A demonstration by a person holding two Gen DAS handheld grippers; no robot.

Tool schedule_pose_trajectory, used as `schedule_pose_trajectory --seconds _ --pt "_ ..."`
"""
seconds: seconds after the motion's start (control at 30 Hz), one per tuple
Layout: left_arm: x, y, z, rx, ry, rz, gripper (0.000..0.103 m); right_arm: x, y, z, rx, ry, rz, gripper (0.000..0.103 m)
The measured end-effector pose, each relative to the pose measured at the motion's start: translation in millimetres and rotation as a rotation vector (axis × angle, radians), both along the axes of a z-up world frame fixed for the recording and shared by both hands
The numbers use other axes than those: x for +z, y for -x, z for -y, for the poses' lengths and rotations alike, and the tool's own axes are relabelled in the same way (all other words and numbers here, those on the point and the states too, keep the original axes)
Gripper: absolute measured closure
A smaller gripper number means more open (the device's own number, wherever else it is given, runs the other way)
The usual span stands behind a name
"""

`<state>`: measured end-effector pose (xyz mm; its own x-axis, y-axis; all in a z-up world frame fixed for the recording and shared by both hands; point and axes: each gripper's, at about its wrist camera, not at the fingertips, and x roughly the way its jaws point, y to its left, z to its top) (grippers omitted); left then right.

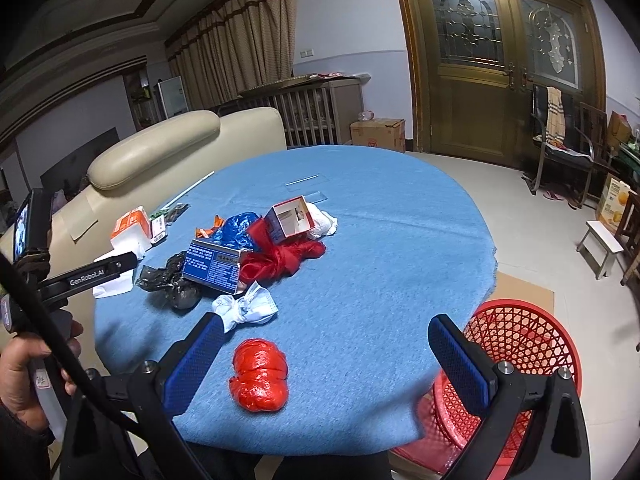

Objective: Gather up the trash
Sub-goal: 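Move the right gripper toward the red plastic bag ball on the table, then grasp the red plastic bag ball with the right gripper while the left gripper grasps the white mask bundle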

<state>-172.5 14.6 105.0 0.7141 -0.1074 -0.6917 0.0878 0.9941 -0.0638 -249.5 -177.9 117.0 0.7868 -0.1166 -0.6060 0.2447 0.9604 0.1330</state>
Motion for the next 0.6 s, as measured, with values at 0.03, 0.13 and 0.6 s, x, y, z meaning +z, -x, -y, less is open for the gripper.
schedule_pose_trajectory --seconds 0.03,0.13,0.6 --pt "0 0 0 0.000 0.000 0.001 0.000 0 1 -1 0.002 0.000 0.000 0.000" --pt "0 1 0 -0.001 0.002 0.002 0.000 1 2 -3 0.009 -0.001 0.003 0.000" --pt "-2 5 -10 0.007 0.006 0.006 0.000 -7 -1 -12 0.067 -0.040 -0.041 0.000"
